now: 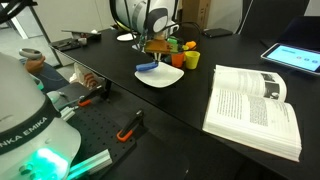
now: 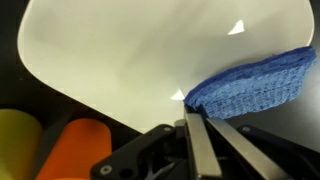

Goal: Use the blue sponge to wipe the white plate

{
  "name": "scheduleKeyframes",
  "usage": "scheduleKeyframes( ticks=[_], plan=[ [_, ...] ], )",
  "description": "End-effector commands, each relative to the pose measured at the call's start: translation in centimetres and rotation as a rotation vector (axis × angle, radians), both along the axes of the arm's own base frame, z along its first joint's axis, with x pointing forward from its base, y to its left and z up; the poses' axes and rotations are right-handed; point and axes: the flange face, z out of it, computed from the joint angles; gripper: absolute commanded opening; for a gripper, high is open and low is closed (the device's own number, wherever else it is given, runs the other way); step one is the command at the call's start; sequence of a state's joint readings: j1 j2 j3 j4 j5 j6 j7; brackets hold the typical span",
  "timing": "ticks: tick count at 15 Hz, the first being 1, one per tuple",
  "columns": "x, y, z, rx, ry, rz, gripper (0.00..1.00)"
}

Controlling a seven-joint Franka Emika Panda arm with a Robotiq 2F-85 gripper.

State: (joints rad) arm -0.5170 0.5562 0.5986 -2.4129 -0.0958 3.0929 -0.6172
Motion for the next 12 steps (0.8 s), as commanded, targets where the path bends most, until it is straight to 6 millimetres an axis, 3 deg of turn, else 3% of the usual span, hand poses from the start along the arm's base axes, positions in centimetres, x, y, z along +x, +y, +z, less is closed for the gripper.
scheduleKeyframes(
  ticks=[1,9,12],
  plan=[
    [0.3,-1.8,-0.7,0.000,-0.018,-0.019,0.01],
    [-0.6,-6.3,-3.3,-0.041,-0.037,-0.070,0.01],
    [-0.8,-8.3,-3.4,-0.065,-0.061,-0.100,0.01]
  ],
)
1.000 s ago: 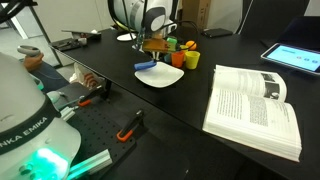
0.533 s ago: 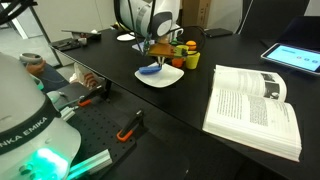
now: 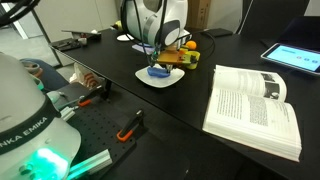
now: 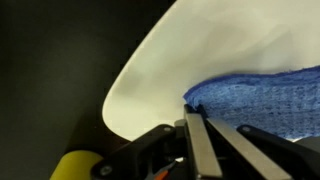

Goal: Use the blue sponge to wipe the white plate

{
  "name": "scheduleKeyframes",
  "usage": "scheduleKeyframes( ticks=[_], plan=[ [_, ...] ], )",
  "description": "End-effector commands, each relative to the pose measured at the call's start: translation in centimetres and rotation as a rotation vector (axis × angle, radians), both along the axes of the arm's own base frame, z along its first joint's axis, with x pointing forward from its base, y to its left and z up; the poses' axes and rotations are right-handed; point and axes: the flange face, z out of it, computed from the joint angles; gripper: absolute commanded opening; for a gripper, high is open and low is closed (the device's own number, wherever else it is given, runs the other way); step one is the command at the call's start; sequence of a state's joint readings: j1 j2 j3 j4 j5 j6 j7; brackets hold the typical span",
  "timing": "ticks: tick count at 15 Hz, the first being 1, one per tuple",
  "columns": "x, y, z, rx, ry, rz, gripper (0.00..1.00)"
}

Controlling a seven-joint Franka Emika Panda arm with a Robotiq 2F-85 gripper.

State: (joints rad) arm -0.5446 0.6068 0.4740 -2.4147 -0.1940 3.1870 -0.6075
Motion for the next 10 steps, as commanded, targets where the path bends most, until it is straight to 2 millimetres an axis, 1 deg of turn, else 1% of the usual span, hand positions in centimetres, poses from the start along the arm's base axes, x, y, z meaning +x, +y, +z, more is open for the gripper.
scheduleKeyframes(
  ticks=[1,3,5,7,10],
  plan=[
    [-0.4,-2.3,-0.5,-0.026,-0.034,-0.039,0.01],
    [-0.4,-3.6,-0.4,-0.037,-0.050,-0.068,0.01],
    [-0.5,-4.2,-0.3,-0.039,-0.058,-0.088,0.01],
    [-0.8,-4.0,-0.2,-0.029,-0.059,-0.094,0.01],
    [-1.1,-2.8,0.0,0.001,-0.042,-0.093,0.01]
  ],
)
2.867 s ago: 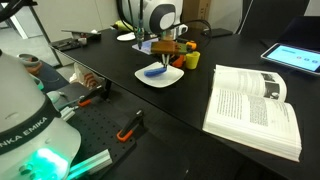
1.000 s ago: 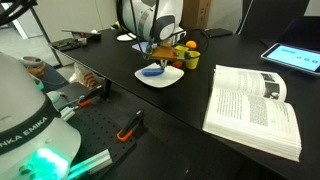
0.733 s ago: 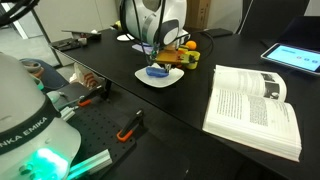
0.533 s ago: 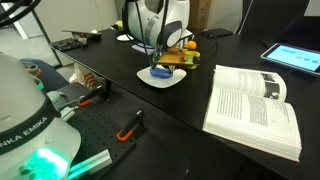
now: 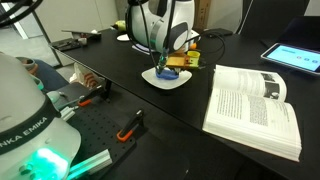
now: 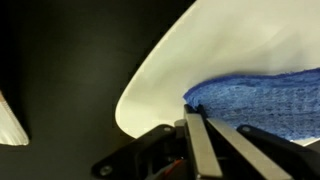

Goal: Use the blue sponge to wipe the white plate

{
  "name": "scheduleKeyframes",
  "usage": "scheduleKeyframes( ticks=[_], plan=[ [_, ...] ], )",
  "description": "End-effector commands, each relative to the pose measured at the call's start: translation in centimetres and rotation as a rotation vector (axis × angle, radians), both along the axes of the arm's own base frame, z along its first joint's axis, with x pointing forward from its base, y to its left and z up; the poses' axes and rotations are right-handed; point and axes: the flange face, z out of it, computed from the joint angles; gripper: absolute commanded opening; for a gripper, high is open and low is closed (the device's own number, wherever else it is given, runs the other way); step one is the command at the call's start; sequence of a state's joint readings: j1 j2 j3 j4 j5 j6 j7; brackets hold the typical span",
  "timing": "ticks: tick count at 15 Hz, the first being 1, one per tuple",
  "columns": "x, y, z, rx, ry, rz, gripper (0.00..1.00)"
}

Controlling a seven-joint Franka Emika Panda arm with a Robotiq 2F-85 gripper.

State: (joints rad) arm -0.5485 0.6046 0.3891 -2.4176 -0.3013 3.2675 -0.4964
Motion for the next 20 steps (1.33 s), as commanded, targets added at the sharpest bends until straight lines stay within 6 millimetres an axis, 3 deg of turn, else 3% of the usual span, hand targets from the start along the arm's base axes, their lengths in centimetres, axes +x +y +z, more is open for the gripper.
scheduleKeyframes(
  ticks=[1,6,10,15,20],
  plan=[
    [-1.1,1.3,0.0,0.037,0.014,0.004,0.01],
    [-2.9,3.2,0.2,0.091,0.048,0.002,0.01],
    [-4.2,3.0,0.2,0.115,0.068,-0.015,0.01],
    [-3.1,1.7,-0.6,0.100,0.073,-0.055,0.01],
    [-2.1,4.1,-0.3,0.137,0.067,-0.022,0.01]
  ],
)
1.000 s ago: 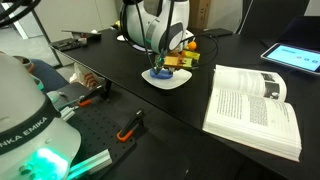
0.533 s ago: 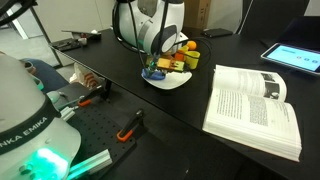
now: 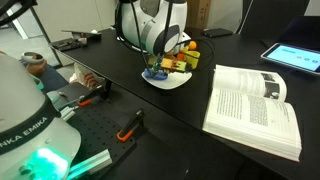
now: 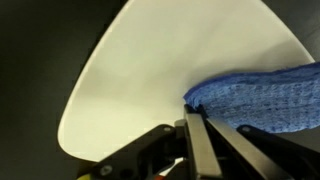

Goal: Use the blue sponge to wipe the white plate

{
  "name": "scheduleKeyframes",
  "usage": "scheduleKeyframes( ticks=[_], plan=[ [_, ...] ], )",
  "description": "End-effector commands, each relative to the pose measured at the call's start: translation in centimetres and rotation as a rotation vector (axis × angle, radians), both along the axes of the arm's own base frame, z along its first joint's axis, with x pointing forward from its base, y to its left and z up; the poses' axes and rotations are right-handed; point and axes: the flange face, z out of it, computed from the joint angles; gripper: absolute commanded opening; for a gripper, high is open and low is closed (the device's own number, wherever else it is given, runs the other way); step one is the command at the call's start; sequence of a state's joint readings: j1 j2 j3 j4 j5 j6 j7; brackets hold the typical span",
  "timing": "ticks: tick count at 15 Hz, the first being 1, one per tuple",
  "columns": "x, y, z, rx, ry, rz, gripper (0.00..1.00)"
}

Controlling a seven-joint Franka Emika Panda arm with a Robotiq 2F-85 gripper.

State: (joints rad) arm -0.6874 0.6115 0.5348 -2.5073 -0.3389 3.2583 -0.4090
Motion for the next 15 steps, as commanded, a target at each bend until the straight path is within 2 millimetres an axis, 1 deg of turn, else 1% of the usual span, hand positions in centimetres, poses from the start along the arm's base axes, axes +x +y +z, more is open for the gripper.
scheduleKeyframes(
  ticks=[1,6,7,9,11,13,15],
  plan=[
    [1.3,2.5,0.0,0.042,0.002,0.030,0.01],
    [3.2,7.0,1.1,0.086,-0.025,0.124,0.01],
    [3.8,7.7,1.3,0.089,-0.031,0.136,0.01],
    [4.8,8.2,1.3,0.087,-0.039,0.148,0.01],
    [5.3,7.5,1.1,0.075,-0.033,0.148,0.01],
    [5.5,6.0,0.6,0.061,-0.025,0.132,0.01],
    [5.4,4.0,0.0,0.045,-0.014,0.098,0.01]
  ],
)
